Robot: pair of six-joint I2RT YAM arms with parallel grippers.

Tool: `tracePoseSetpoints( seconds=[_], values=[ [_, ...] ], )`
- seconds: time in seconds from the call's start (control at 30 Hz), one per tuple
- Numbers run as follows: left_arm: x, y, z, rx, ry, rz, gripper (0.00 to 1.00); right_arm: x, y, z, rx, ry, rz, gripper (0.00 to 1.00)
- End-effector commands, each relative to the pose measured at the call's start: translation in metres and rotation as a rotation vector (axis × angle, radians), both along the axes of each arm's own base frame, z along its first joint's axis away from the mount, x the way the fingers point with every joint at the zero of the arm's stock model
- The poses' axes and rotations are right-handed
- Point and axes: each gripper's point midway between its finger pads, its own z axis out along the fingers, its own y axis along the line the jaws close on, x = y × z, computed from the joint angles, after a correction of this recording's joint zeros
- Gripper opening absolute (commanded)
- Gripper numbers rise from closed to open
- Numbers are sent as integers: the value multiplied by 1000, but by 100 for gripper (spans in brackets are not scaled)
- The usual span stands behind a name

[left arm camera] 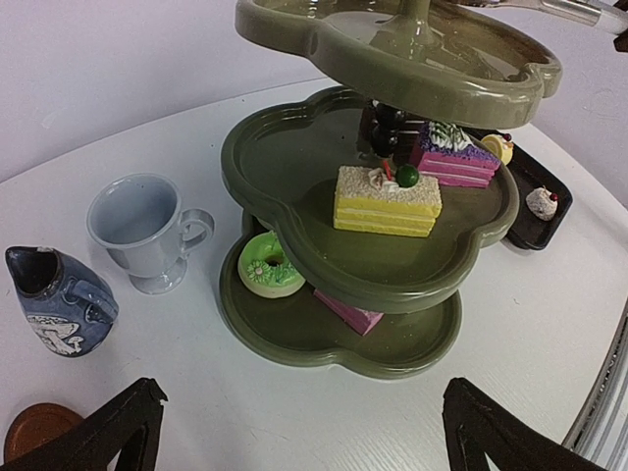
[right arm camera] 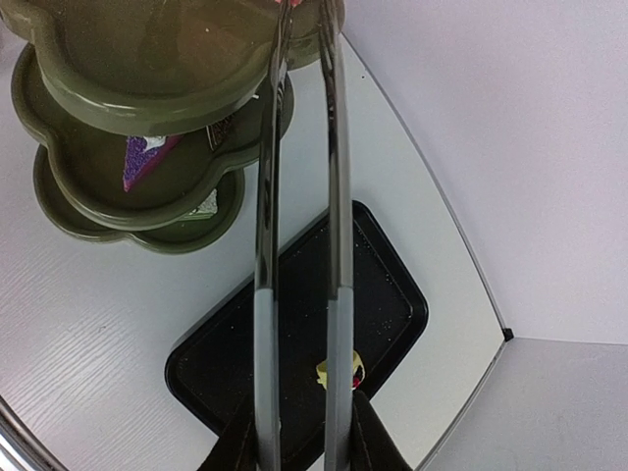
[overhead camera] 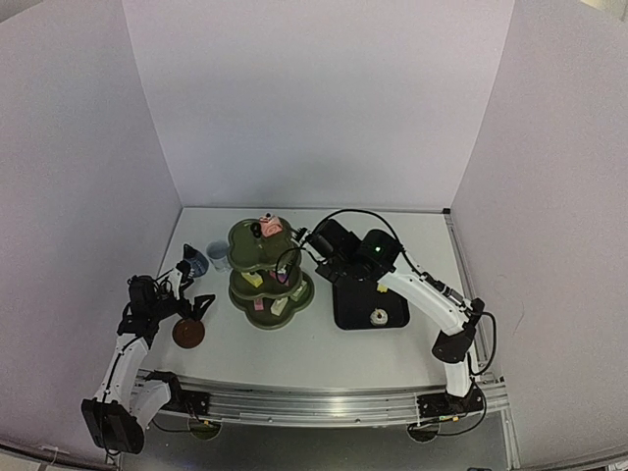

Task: Serve the afternoon tea

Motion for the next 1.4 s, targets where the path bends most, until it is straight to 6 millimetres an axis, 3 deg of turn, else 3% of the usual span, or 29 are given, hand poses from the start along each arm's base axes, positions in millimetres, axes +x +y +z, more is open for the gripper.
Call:
tracePoseSetpoints(
  seconds=[0.0,0.5,0.73,0.87,0.97,1.17,1.37],
  values=[
    [3,0,13,17,-47,-5,100,-2,2,11,27,-15,0,27],
    [3,1,8,26,-38,-4,100,-13,-6,30,101,-5,-2,29],
    [3,0,8,24,-36,-5,100,-15,-15,59,221,-37,-77,28],
    [1,0,8,23,-38,-7,100,-17,-30,87,369,-43,-179,27],
    [1,0,8,21,-39,-8,99,-21,-48,93,445,-29,-275,28],
    [1,-1,10,15,-43,-9,99,-36,-99,55,497,81,-498,28],
    [0,-2,8,4,-40,-18,100,-55,-155,-25,430,267,-698,27]
  ],
)
